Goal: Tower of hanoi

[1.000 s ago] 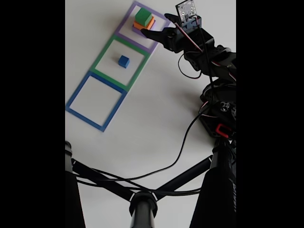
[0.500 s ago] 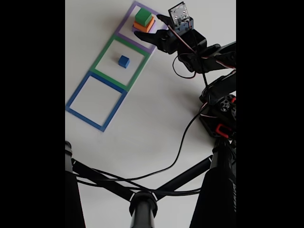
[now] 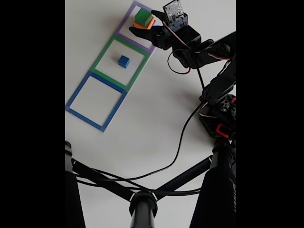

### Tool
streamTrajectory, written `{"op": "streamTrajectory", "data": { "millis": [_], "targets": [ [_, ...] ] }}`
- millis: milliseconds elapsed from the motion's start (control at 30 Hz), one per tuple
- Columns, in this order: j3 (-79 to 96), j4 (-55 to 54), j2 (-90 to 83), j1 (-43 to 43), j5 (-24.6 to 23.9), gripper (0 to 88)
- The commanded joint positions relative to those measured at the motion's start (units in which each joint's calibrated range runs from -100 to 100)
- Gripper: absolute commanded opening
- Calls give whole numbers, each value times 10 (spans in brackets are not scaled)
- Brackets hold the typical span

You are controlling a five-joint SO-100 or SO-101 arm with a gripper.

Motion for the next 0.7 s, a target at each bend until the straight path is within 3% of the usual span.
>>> {"op": "streamTrajectory", "data": {
  "millis": [0, 667],
  "targets": [
    [-26, -21, 3, -6, 0, 323],
    [-34, -27, 17, -13, 0, 149]
  ]
}}
